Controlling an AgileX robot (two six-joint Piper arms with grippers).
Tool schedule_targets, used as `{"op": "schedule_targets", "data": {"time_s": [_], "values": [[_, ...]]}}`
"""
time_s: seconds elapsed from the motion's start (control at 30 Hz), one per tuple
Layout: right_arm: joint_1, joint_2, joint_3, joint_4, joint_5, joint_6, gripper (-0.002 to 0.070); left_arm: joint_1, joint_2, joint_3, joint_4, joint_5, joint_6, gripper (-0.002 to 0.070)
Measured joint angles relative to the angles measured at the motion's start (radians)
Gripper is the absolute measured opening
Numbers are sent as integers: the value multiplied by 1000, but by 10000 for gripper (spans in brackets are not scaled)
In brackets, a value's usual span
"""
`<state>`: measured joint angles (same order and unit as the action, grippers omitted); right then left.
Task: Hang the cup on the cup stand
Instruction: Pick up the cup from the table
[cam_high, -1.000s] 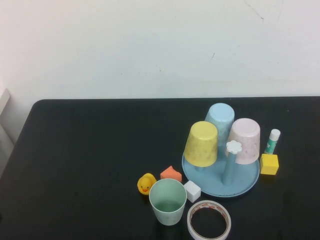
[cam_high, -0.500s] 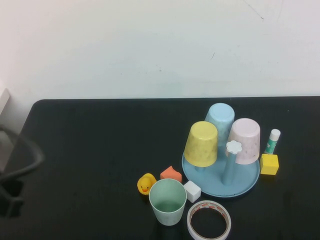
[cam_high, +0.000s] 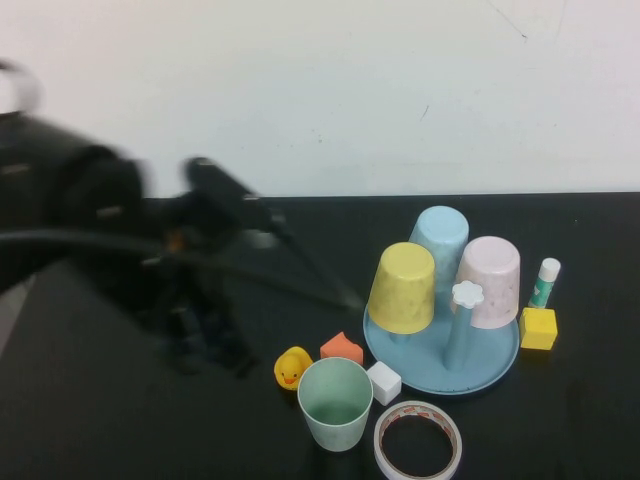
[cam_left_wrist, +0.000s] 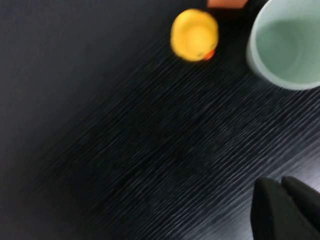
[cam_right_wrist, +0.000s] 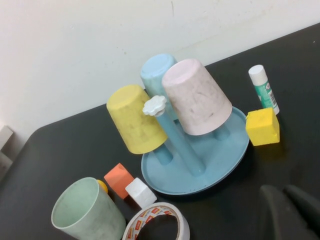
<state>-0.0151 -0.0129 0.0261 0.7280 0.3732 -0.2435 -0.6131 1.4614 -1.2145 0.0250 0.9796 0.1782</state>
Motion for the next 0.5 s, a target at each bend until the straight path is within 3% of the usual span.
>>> {"op": "schedule_targets", "data": {"time_s": [0.13,0.37,0.5], "values": [[0,0,0,0,4,0,-1,-49,145,-117,-9,64,-34,55],[0,0,0,2,10,0,-1,-55,359,-246,-84,63,-93,461],[0,0,0,3,13,0,-1,-43,430,-251,-124,5,-103,531]]}}
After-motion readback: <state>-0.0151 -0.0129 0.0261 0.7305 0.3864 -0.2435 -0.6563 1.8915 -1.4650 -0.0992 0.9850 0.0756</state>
